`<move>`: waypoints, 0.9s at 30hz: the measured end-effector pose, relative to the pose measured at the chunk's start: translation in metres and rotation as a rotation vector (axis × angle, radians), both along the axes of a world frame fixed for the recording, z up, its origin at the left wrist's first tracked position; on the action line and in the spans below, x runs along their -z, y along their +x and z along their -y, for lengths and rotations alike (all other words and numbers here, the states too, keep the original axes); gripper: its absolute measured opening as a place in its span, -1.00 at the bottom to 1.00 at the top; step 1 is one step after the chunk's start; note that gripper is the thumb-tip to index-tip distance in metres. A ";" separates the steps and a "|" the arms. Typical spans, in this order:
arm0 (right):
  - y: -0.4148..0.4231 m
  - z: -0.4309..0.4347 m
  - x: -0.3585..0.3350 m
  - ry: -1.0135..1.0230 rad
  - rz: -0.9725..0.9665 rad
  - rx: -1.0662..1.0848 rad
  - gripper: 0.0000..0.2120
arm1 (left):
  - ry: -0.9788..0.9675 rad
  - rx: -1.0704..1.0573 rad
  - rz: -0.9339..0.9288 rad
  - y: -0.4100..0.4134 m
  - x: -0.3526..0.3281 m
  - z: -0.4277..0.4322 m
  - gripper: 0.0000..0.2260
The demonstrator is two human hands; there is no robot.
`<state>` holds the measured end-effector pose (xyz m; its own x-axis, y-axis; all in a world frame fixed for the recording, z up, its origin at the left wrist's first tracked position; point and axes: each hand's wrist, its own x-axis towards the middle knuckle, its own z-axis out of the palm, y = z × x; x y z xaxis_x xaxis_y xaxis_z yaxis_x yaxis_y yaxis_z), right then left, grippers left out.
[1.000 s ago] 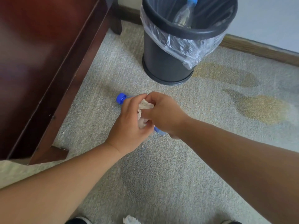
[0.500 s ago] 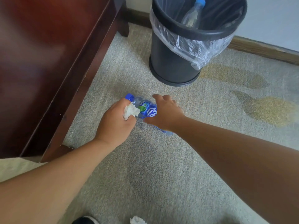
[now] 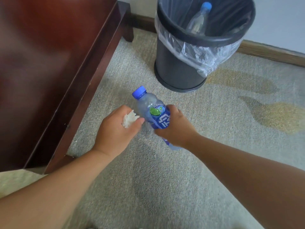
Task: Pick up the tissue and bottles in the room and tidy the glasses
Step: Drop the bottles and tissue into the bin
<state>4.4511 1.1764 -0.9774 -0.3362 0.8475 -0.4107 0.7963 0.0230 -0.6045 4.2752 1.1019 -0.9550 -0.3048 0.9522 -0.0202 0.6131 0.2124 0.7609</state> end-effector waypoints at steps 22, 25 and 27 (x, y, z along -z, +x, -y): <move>0.047 -0.121 -0.233 0.384 -0.533 0.197 -0.41 | 0.502 0.006 0.080 0.038 -0.208 -0.202 -0.86; 0.055 -0.147 -0.239 0.407 -0.498 0.225 -0.37 | 0.402 0.022 0.020 0.049 -0.208 -0.226 -0.90; 0.059 -0.160 -0.235 0.398 -0.461 0.245 -0.33 | 0.347 0.040 -0.022 0.056 -0.203 -0.237 -0.88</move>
